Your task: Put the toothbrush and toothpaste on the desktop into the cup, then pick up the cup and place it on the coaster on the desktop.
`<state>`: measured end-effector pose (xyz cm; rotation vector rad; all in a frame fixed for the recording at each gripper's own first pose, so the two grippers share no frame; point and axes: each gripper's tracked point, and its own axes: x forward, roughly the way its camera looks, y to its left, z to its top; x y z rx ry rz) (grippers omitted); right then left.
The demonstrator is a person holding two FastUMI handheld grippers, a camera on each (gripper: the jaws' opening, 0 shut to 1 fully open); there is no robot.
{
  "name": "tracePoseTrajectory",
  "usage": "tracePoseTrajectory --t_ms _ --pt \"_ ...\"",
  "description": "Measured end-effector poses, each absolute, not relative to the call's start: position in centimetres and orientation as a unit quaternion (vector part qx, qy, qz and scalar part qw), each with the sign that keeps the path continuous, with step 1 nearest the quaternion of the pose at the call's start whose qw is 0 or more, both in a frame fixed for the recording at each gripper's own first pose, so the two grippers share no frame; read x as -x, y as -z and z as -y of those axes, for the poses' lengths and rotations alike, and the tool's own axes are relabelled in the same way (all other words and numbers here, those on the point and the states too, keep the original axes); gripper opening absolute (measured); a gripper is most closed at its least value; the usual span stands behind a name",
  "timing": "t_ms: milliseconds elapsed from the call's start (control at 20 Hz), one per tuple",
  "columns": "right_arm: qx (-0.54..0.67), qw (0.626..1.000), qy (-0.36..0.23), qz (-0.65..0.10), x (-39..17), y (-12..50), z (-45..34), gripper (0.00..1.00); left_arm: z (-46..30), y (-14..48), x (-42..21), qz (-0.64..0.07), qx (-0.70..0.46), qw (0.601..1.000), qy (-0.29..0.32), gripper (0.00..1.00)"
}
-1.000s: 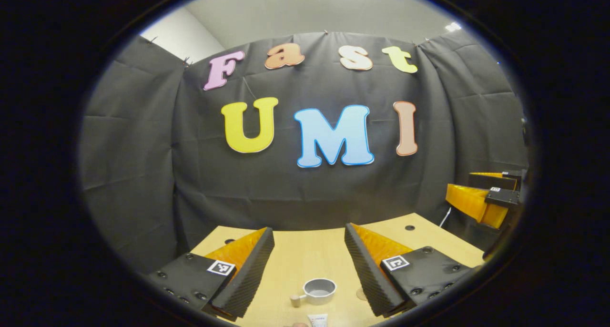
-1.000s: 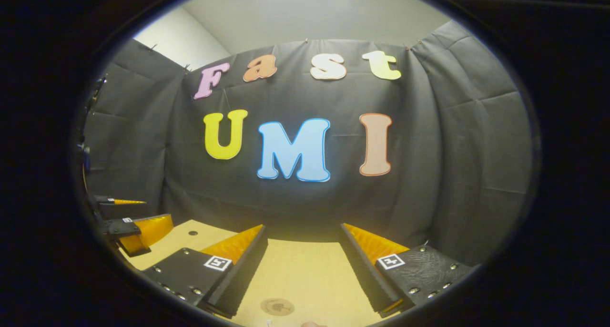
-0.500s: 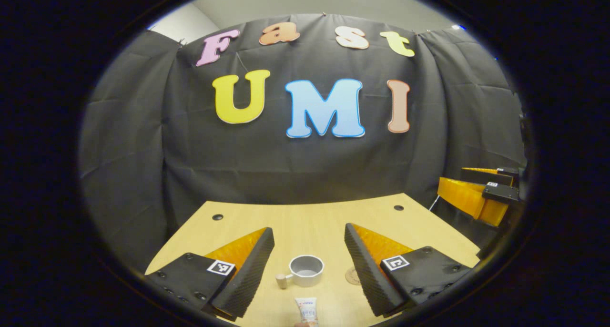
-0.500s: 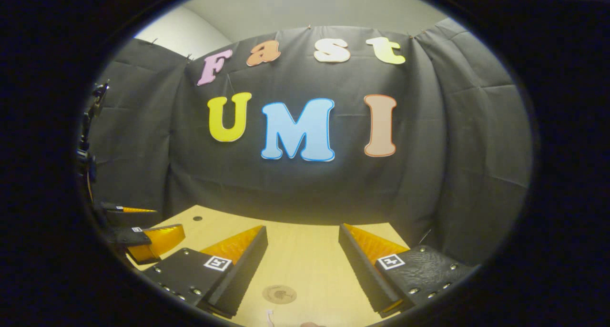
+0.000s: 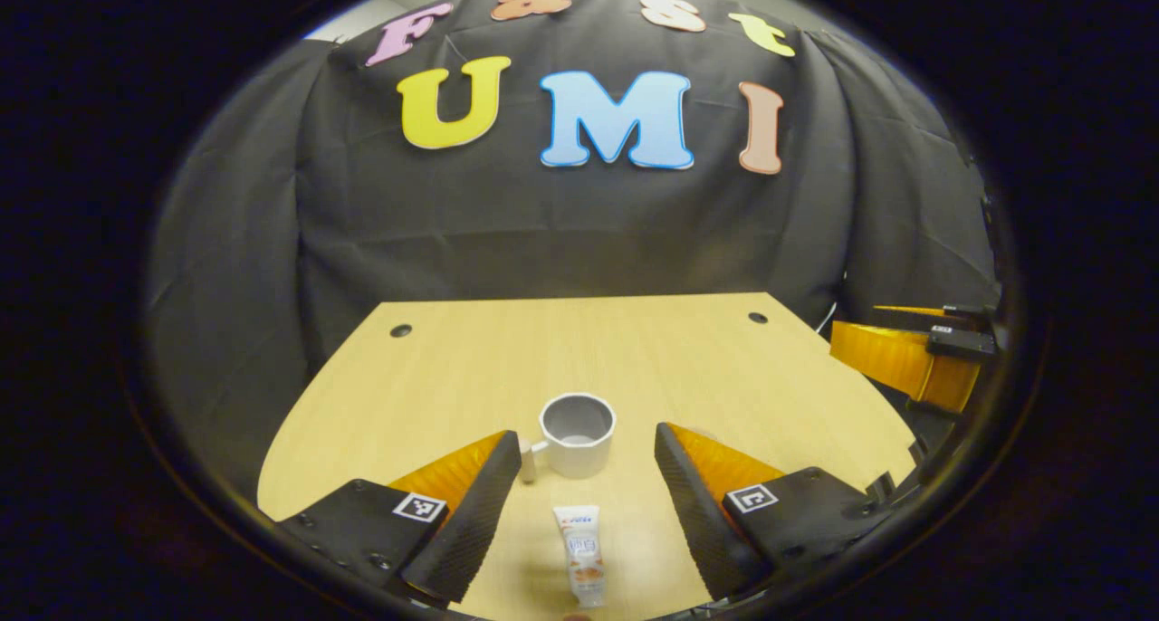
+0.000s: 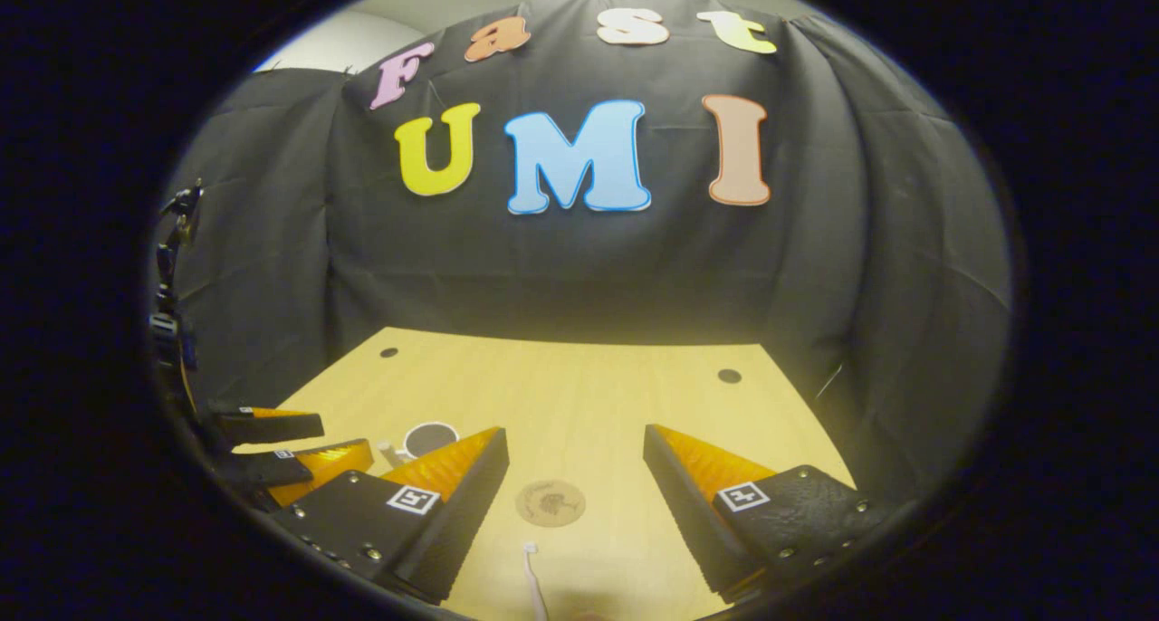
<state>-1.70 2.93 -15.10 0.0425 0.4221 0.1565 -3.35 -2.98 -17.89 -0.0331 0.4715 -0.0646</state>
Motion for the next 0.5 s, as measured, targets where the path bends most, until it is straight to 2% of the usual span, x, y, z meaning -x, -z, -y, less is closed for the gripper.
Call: tracePoseTrajectory --t_ms 50,250,450,500 --pt "-0.021 0.971 -0.080 -0.223 2.0 15.9 -3.1 0.96 3.0 18.8 3.5 -0.243 0.014 0.969 0.034 0.97" --pt "-0.024 0.958 -0.090 -0.273 3.2 19.5 -3.9 0.96 3.1 22.2 4.2 -0.281 0.015 0.959 0.037 0.97" --pt "-0.017 0.937 -0.101 -0.333 4.8 23.2 -4.3 0.96 3.0 25.9 5.5 -0.321 0.015 0.946 0.036 0.97" --pt "-0.015 0.932 -0.103 -0.346 5.0 24.2 -4.4 0.96 3.0 26.8 5.9 -0.329 0.013 0.943 0.036 1.00"
